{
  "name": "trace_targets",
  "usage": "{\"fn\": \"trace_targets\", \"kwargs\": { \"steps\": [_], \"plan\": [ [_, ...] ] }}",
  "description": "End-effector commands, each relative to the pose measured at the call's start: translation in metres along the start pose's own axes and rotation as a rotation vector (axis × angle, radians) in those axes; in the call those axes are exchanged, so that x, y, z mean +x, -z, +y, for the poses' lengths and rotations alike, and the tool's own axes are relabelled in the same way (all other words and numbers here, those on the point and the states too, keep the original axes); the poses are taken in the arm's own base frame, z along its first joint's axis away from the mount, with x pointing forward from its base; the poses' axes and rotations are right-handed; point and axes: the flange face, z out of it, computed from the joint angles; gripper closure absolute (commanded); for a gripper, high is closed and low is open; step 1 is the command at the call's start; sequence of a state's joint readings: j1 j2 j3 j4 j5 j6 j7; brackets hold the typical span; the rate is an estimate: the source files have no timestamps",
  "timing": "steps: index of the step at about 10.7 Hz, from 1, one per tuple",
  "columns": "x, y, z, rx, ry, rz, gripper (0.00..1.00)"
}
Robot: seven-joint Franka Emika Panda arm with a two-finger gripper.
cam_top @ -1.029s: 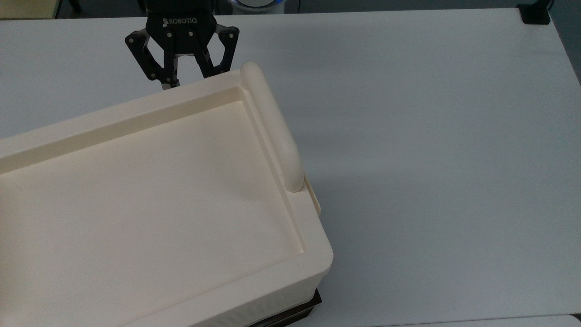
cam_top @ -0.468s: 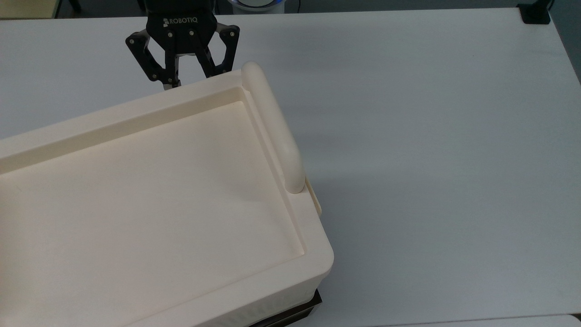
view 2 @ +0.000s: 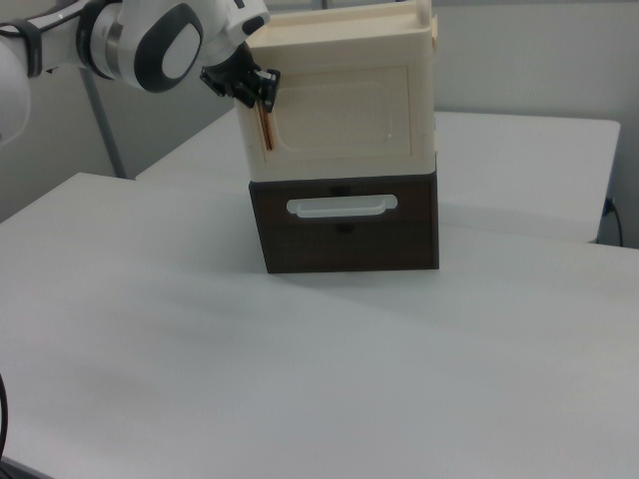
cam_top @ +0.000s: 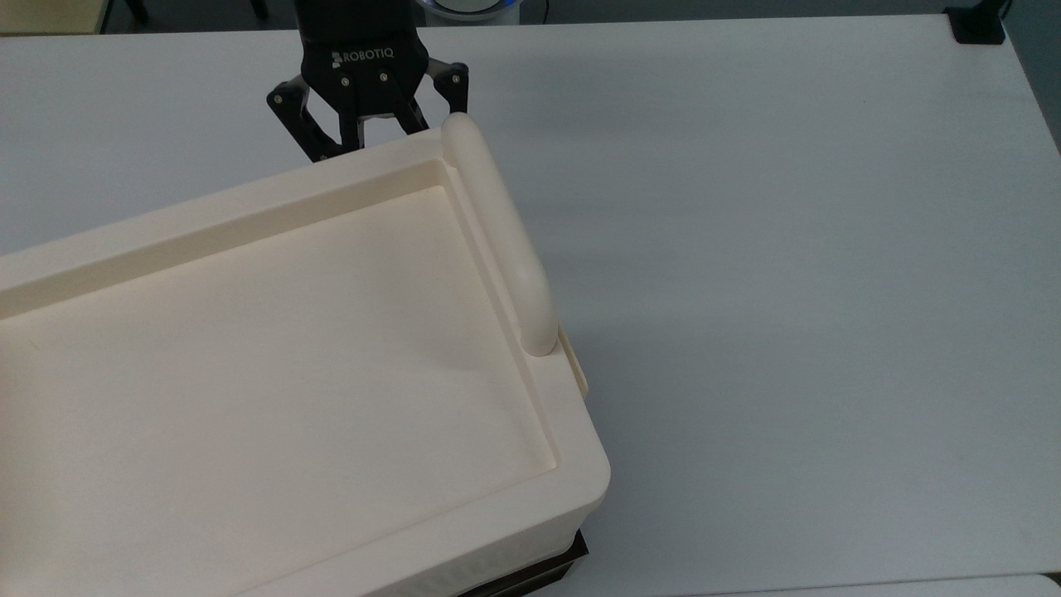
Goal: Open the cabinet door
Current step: 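Close the gripper on the orange door handle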
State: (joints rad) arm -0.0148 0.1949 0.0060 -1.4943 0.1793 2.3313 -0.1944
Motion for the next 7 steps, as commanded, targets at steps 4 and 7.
{"fn": "trace_targets", "kwargs": {
  "steps": [4,7],
  "plan": [
    [0.009,-0.018,-0.004,0.033,-0.013,0.081,1.0],
    [-0.001,-0.009,0.003,0.033,-0.019,0.035,1.0]
  ]
}}
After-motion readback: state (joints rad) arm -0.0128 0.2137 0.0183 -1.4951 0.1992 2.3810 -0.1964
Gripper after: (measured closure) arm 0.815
